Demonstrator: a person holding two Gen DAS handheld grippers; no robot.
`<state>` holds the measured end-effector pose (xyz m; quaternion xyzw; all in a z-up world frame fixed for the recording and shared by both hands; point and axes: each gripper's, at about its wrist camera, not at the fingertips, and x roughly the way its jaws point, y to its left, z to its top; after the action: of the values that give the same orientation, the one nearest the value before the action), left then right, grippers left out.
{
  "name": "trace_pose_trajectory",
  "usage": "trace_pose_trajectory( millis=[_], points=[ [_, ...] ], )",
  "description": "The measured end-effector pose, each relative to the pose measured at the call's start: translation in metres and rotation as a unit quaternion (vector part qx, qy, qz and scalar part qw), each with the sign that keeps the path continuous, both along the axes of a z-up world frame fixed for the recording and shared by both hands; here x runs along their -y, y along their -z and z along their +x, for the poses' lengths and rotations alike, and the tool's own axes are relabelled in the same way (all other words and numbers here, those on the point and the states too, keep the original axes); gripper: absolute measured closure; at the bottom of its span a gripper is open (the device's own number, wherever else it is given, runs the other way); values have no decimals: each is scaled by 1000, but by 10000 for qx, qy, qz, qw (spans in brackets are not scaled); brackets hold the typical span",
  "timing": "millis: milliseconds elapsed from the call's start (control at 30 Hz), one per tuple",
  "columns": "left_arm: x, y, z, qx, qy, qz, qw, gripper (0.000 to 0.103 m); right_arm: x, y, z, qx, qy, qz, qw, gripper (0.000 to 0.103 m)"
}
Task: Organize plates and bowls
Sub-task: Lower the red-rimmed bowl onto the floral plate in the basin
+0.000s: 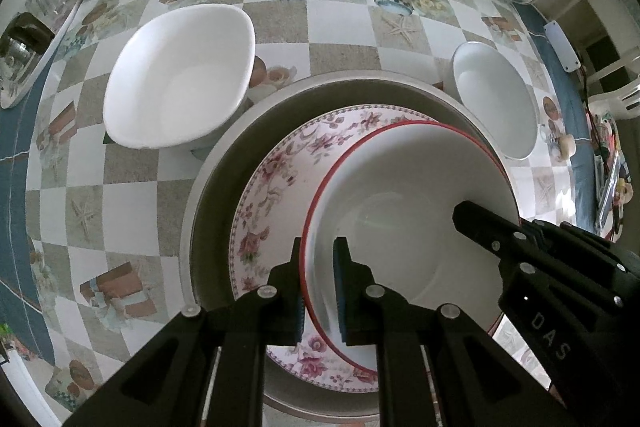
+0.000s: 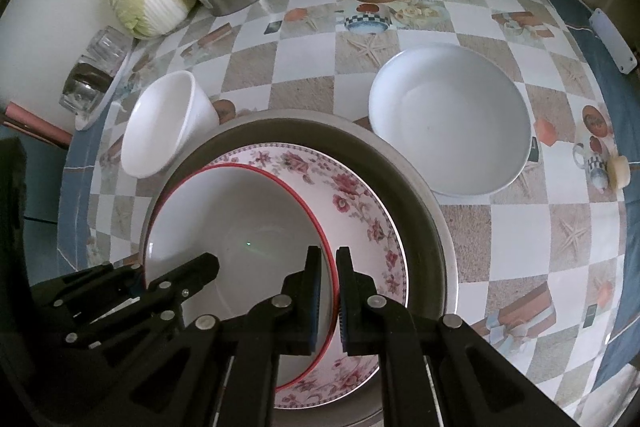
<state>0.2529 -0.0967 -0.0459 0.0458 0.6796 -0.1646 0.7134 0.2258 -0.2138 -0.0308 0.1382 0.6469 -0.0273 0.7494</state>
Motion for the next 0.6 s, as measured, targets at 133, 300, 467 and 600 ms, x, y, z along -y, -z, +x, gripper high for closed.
trace_pose_trajectory(
  millis=[133, 300, 467, 600],
  points=[
    [0, 0, 0, 7, -8, -28, 10000, 92, 1, 0, -1, 15, 11, 22, 10000, 95],
    [-3, 7, 0, -73, -56, -44, 9999, 89, 5, 0, -1, 37, 50, 135, 9999, 94],
    [-7, 10, -2, -56, -129, -190, 9997, 88, 5, -1, -2, 67, -47, 113, 9999, 93],
    [-11, 3, -5, 64, -102, -260, 9996, 87, 5, -3, -4, 104, -97, 106, 9998, 93]
  ],
)
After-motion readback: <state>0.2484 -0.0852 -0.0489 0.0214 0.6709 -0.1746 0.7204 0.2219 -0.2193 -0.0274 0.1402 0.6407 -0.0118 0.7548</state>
